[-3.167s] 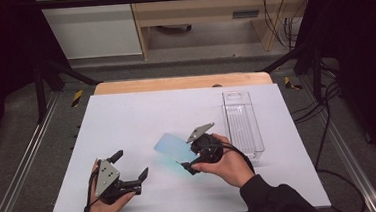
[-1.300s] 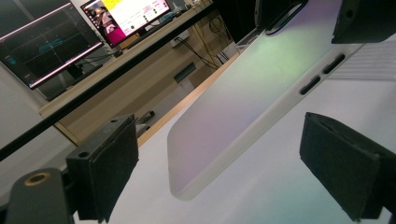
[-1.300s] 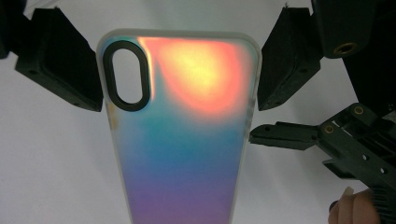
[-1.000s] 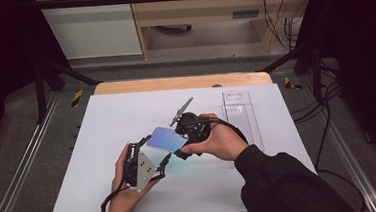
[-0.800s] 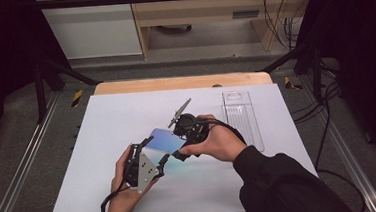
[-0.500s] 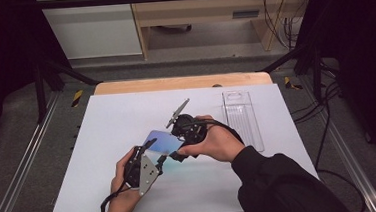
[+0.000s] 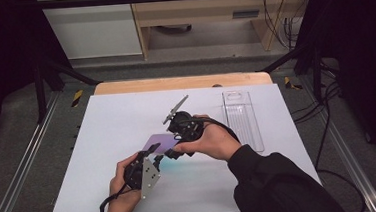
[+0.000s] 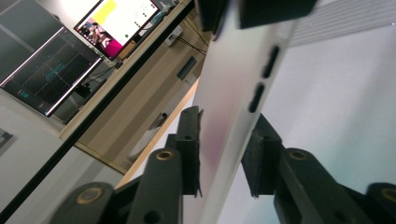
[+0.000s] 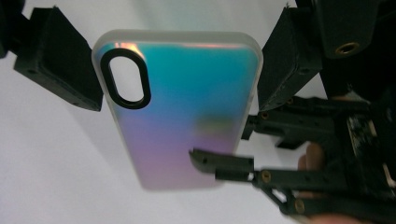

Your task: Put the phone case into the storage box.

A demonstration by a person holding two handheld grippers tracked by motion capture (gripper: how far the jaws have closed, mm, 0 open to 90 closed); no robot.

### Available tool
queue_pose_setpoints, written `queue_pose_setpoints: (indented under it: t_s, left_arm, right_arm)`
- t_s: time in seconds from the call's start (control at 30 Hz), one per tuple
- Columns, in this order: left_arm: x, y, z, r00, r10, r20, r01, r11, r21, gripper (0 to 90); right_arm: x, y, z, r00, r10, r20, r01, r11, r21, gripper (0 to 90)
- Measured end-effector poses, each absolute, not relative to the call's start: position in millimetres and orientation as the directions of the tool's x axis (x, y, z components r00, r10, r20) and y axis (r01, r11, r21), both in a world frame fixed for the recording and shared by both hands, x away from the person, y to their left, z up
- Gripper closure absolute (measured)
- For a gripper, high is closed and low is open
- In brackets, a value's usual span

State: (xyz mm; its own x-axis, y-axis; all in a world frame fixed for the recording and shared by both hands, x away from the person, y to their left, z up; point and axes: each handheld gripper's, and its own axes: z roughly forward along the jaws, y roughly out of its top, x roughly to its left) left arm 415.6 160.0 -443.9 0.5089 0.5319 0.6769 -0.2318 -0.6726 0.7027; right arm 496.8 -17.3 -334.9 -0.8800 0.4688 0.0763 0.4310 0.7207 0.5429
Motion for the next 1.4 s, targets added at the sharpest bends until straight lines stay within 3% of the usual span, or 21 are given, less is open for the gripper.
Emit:
queue_pose_setpoints:
  t_s: [0.1, 0.17, 0.23, 0.43, 0.67, 1.4]
  left_arm:
    - [415, 160, -443, 0.526, 0.539, 0.657, -0.221, -0.660, 0.718, 80.4]
    - [416, 161, -442, 0.531, 0.549, 0.645, -0.213, -0.650, 0.729, 80.9]
    - [415, 163, -442, 0.532, 0.559, 0.636, -0.202, -0.646, 0.736, 80.9]
    - [420, 176, -441, 0.555, 0.645, 0.526, -0.134, -0.554, 0.821, 81.1]
    - [426, 194, -434, 0.562, 0.769, 0.305, -0.026, -0.352, 0.935, 81.2]
    - [430, 214, -430, 0.519, 0.852, 0.064, 0.094, -0.131, 0.987, 81.1]
  right_arm:
    - [500, -18, -332, -0.868, 0.487, 0.098, 0.450, 0.686, 0.572, 20.2]
    - [501, -18, -332, -0.872, 0.480, 0.098, 0.442, 0.683, 0.582, 24.0]
    - [503, -17, -332, -0.868, 0.487, 0.097, 0.444, 0.674, 0.591, 16.5]
    - [507, -26, -323, -0.846, 0.519, 0.120, 0.446, 0.567, 0.692, 9.5]
    - [503, -40, -315, -0.829, 0.546, 0.122, 0.415, 0.454, 0.788, 5.4]
    - [492, -51, -328, -0.791, 0.602, 0.106, 0.341, 0.290, 0.894, 4.5]
